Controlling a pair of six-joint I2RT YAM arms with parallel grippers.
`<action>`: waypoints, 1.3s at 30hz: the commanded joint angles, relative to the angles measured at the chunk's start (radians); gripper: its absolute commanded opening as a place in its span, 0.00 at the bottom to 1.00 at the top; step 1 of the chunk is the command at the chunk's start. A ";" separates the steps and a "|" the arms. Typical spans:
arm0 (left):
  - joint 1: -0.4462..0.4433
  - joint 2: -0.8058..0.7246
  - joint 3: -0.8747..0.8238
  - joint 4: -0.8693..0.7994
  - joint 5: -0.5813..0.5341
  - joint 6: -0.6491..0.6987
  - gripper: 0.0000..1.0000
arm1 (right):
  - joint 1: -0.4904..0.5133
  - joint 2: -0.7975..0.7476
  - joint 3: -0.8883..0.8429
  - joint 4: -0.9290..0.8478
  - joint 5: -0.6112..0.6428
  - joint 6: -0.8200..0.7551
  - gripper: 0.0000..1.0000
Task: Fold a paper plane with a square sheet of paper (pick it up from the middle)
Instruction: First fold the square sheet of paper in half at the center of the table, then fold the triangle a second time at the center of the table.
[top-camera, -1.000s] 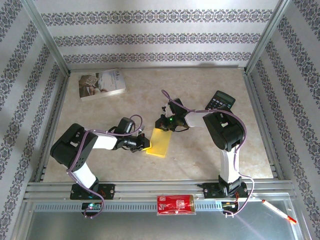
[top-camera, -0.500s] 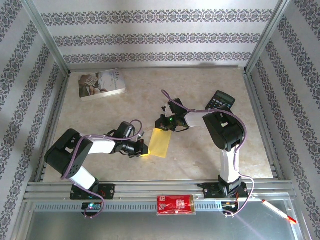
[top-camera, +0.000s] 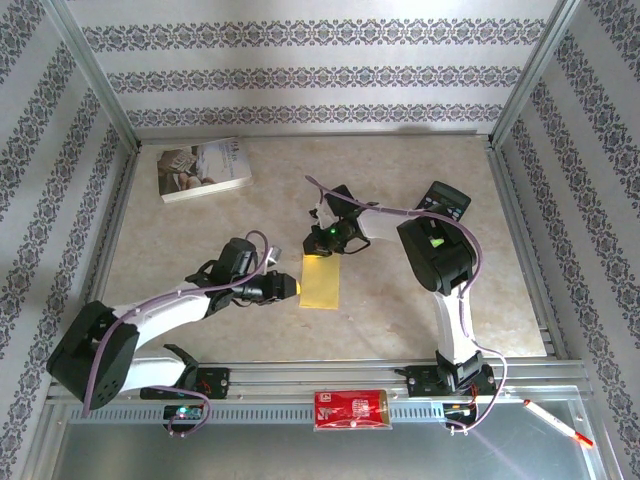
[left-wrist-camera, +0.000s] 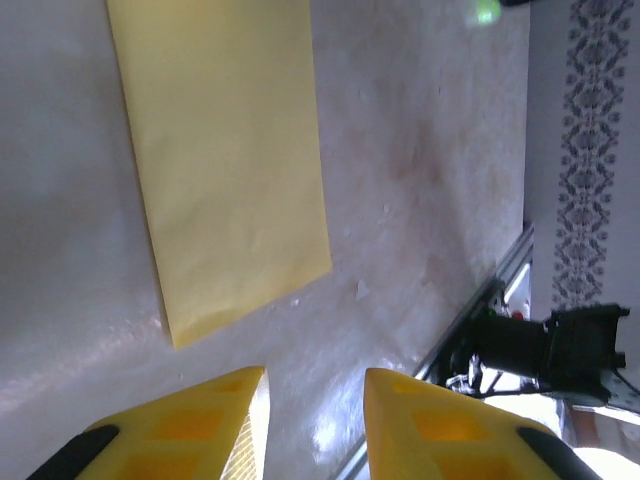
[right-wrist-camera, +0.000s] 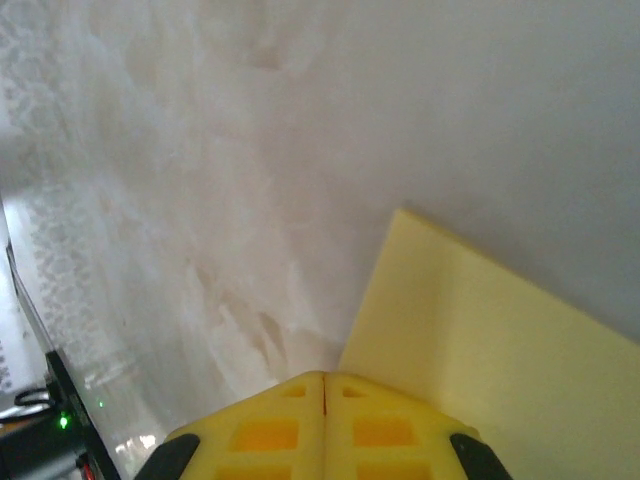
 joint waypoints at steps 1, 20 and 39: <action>0.008 -0.018 0.037 -0.037 -0.127 -0.025 0.30 | 0.010 -0.042 0.056 -0.103 -0.071 -0.090 0.03; -0.023 0.413 0.391 -0.197 -0.174 0.176 0.04 | -0.078 -0.570 -0.436 -0.049 0.438 0.060 0.33; -0.048 0.462 0.364 -0.204 -0.049 0.182 0.00 | 0.159 -0.703 -0.753 0.190 0.350 0.356 0.36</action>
